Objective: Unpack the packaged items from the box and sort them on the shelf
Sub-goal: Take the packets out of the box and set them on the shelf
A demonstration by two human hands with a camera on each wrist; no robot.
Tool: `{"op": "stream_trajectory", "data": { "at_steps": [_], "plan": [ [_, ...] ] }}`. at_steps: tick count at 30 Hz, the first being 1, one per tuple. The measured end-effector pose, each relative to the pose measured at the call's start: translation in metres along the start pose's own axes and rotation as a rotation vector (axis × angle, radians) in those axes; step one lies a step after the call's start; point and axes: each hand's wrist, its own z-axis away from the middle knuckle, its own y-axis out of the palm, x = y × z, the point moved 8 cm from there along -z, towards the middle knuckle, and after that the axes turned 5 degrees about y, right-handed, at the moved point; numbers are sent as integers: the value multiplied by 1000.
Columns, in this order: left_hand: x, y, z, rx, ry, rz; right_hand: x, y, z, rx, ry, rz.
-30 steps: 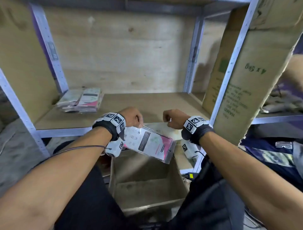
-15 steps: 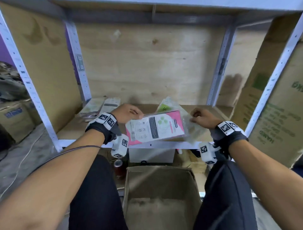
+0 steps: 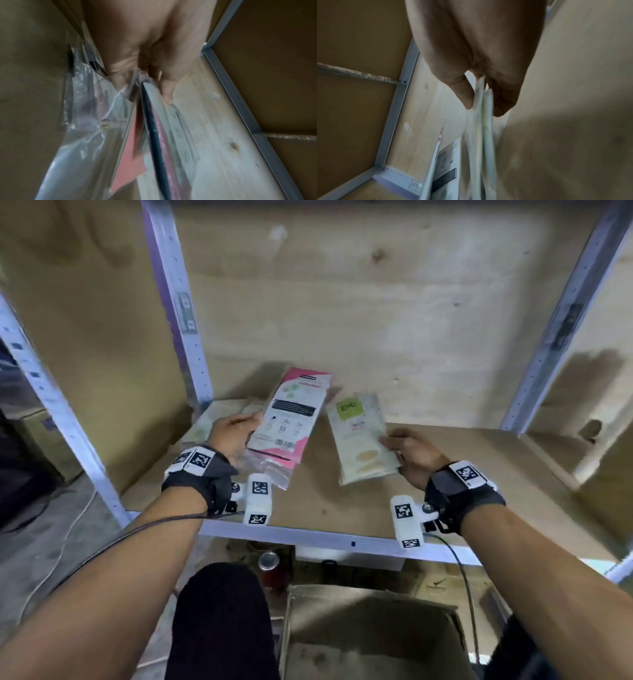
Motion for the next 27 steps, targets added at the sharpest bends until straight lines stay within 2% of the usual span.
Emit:
{"op": "stream_trajectory", "data": {
  "at_steps": [3,7,15,19,23,27],
  "plan": [
    [0,-23,-26,-95,-52,29,-5,45,-22,119,25,-73],
    [-6,-65,-64,-265,-79,-54,-9,104,-50,205,52,-18],
    [10,-124,-119,-294,-95,-164,-25,198,-96,231,111,42],
    [30,-154,-136,-322,-125,-282,-45,222,-119,141,102,225],
    [42,-163,-144,-305,-113,-499,-52,231,-138,50,12,574],
    [35,-155,-136,-248,-72,-665,-50,235,-145,0,-18,649]
  ]
}}
